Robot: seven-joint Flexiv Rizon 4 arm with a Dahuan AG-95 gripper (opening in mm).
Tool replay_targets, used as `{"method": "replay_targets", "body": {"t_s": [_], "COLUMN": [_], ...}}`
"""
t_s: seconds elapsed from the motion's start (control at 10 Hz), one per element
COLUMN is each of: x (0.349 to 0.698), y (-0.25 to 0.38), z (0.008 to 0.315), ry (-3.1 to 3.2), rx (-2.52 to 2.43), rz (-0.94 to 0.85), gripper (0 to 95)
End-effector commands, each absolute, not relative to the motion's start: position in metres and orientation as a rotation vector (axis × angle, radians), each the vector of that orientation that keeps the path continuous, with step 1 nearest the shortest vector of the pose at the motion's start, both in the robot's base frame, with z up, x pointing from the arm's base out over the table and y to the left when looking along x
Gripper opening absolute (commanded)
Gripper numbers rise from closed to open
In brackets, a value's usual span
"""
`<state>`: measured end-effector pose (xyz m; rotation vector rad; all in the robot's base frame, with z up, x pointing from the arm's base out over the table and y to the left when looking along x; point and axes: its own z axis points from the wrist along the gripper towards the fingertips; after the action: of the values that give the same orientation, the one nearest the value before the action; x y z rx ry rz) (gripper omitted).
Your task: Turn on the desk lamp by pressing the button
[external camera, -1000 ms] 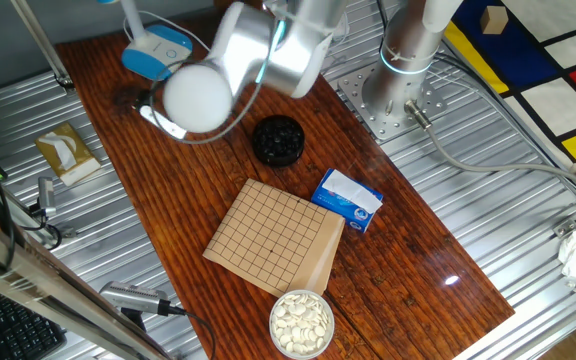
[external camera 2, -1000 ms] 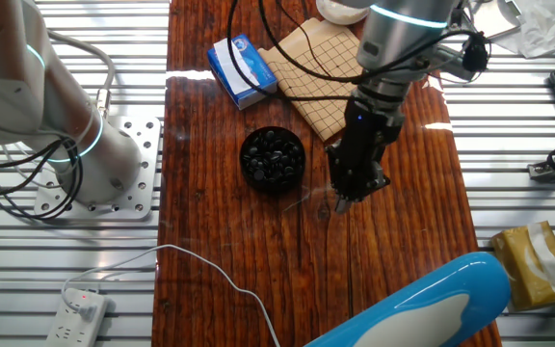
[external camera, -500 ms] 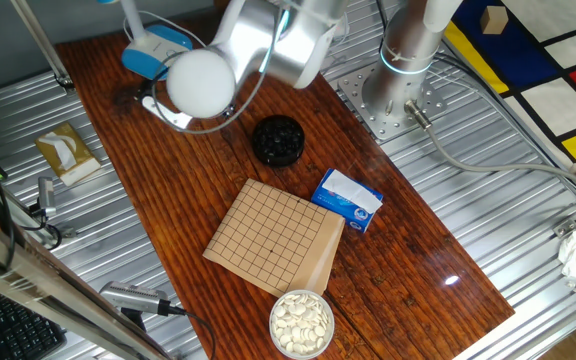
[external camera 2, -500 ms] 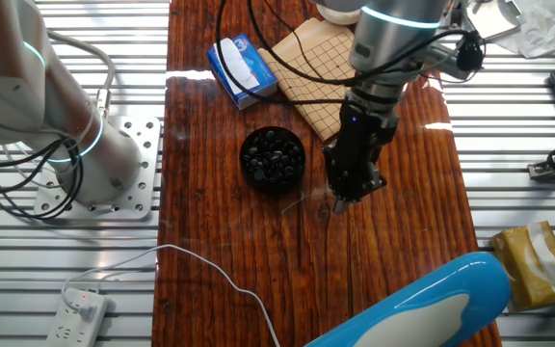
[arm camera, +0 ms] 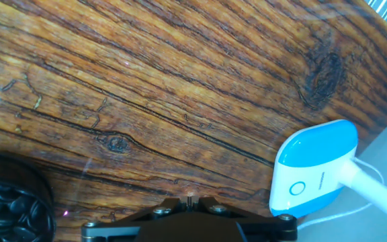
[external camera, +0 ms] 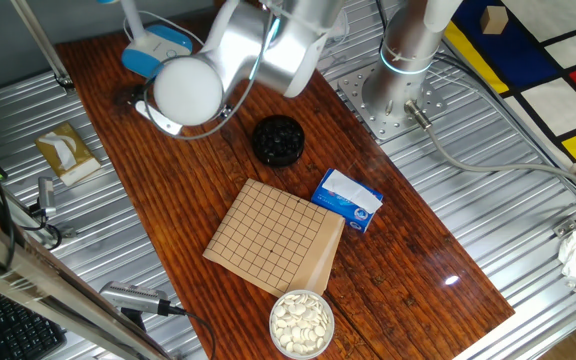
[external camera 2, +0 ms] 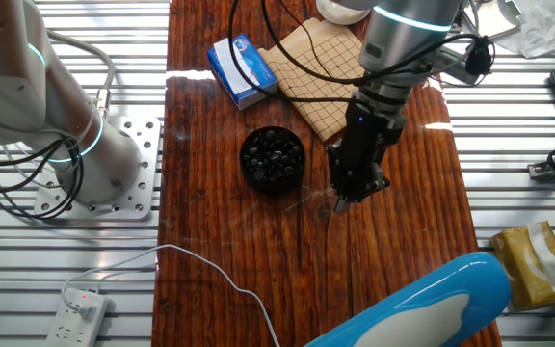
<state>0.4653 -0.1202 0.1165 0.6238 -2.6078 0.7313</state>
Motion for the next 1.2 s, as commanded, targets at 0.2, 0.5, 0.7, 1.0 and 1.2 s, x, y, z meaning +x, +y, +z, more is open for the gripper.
{"method": "replay_targets", "body": {"t_s": [0.2,0.5,0.7,1.0,1.2], "x": [0.465,0.465,0.465,0.459,0.452], "y": [-0.121,-0.121,-0.121,-0.134,-0.152], "z": [0.116,0.116,0.116,0.118,0.116], "ry": [-2.612,-2.614,-2.618,-2.629,-2.649], "rx": [0.635,0.632,0.627,0.632,0.641], "rz": [0.732,0.733,0.735,0.720,0.689], "gripper": [0.0,0.0,0.0,0.0,0.0]}}
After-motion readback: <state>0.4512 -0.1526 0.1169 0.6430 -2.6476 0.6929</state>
